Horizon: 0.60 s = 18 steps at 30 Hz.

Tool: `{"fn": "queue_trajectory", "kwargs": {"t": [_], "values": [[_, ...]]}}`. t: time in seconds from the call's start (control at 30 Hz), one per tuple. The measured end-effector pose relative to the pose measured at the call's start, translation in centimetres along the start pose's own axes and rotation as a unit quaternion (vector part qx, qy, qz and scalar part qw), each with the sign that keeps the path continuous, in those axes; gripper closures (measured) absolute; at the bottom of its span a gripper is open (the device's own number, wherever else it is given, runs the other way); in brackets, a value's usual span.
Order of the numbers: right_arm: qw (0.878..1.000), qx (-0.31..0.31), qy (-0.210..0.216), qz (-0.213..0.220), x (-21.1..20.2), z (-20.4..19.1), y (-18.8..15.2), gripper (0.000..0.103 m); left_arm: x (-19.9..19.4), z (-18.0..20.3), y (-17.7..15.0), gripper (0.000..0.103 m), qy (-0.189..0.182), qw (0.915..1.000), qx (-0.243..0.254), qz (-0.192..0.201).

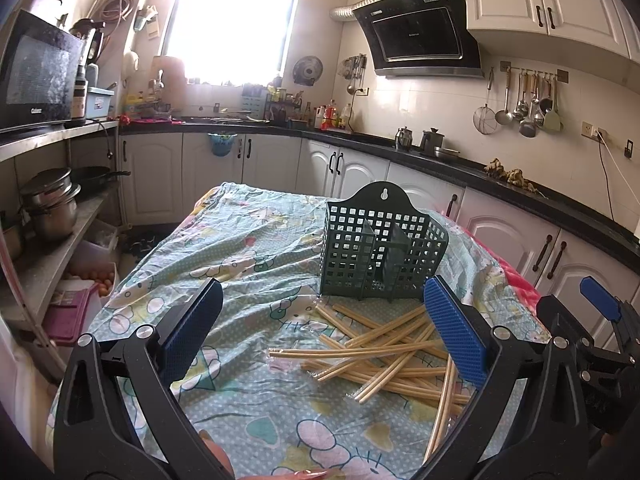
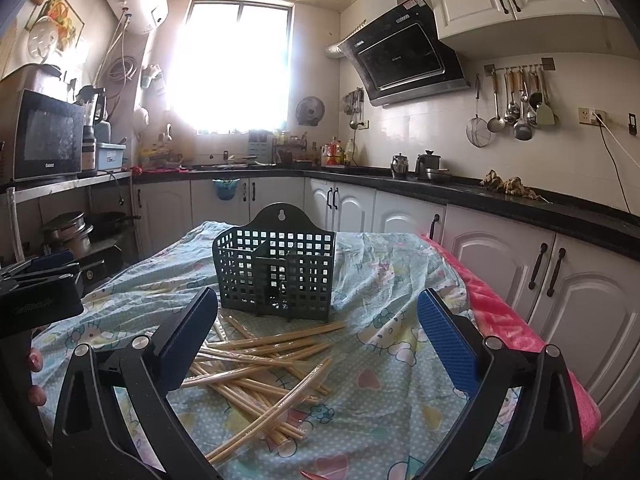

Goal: Organize utensils

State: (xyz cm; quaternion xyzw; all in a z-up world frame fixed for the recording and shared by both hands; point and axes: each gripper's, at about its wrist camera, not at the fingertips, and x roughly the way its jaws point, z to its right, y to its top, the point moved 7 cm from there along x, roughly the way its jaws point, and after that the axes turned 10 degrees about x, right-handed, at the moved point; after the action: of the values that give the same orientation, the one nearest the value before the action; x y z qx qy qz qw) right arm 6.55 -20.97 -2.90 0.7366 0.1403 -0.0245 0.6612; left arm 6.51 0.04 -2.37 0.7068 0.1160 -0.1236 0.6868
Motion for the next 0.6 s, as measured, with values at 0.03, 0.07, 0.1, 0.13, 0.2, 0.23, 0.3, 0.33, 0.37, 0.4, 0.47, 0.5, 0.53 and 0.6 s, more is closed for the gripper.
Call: {"fn": "queue_trajectory", "kwargs": {"t": [0.03, 0.07, 0.1, 0.13, 0.2, 0.23, 0.3, 0.33, 0.37, 0.4, 0.47, 0.5, 0.53, 0.6], "values": [[1.000, 0.000, 0.000, 0.000, 0.04, 0.08, 0.07, 0.006, 0.00, 0.00, 0.00, 0.010, 0.000, 1.0000, 0.000, 0.000], [1.000, 0.000, 0.001, 0.000, 0.04, 0.09, 0.07, 0.006, 0.00, 0.01, 0.01, 0.010, 0.000, 1.0000, 0.000, 0.000], [1.000, 0.000, 0.000, 0.000, 0.04, 0.06, 0.08, 0.006, 0.00, 0.01, 0.01, 0.010, 0.000, 1.0000, 0.000, 0.000], [1.000, 0.000, 0.000, 0.000, 0.04, 0.05, 0.08, 0.006, 0.00, 0.02, 0.01, 0.010, 0.000, 1.0000, 0.000, 0.000], [1.000, 0.000, 0.000, 0.000, 0.04, 0.05, 0.08, 0.006, -0.01, 0.02, -0.01, 0.010, 0.001, 1.0000, 0.000, 0.000], [1.000, 0.000, 0.000, 0.000, 0.04, 0.05, 0.09, 0.006, 0.00, 0.02, 0.01, 0.010, 0.000, 1.0000, 0.000, 0.000], [1.000, 0.000, 0.000, 0.000, 0.03, 0.05, 0.11, 0.006, 0.00, 0.00, 0.02, 0.010, 0.000, 1.0000, 0.000, -0.001], [1.000, 0.000, 0.000, 0.000, 0.03, 0.05, 0.12, 0.006, -0.01, 0.01, 0.02, 0.010, 0.000, 1.0000, 0.001, 0.000], [1.000, 0.000, 0.000, -0.001, 0.04, 0.04, 0.10, 0.006, -0.01, 0.05, 0.00, 0.010, 0.000, 1.0000, 0.001, 0.000], [1.000, 0.000, 0.000, -0.001, -0.06, 0.07, 0.18, 0.006, -0.01, 0.04, 0.01, 0.010, -0.001, 1.0000, 0.001, 0.000], [1.000, 0.001, 0.000, 0.000, -0.05, 0.07, 0.17, 0.006, -0.01, 0.04, 0.03, 0.010, 0.000, 1.0000, 0.001, 0.000], [1.000, 0.000, 0.000, 0.000, -0.05, 0.07, 0.16, 0.006, -0.01, 0.04, 0.03, 0.010, 0.000, 1.0000, 0.001, 0.000], [1.000, 0.000, 0.000, 0.000, -0.06, 0.08, 0.17, 0.006, -0.02, 0.05, 0.02, 0.010, 0.000, 1.0000, 0.001, 0.000], [1.000, 0.001, 0.000, 0.000, -0.05, 0.07, 0.19, 0.006, -0.01, 0.04, 0.04, 0.010, -0.001, 1.0000, 0.001, 0.000]]}}
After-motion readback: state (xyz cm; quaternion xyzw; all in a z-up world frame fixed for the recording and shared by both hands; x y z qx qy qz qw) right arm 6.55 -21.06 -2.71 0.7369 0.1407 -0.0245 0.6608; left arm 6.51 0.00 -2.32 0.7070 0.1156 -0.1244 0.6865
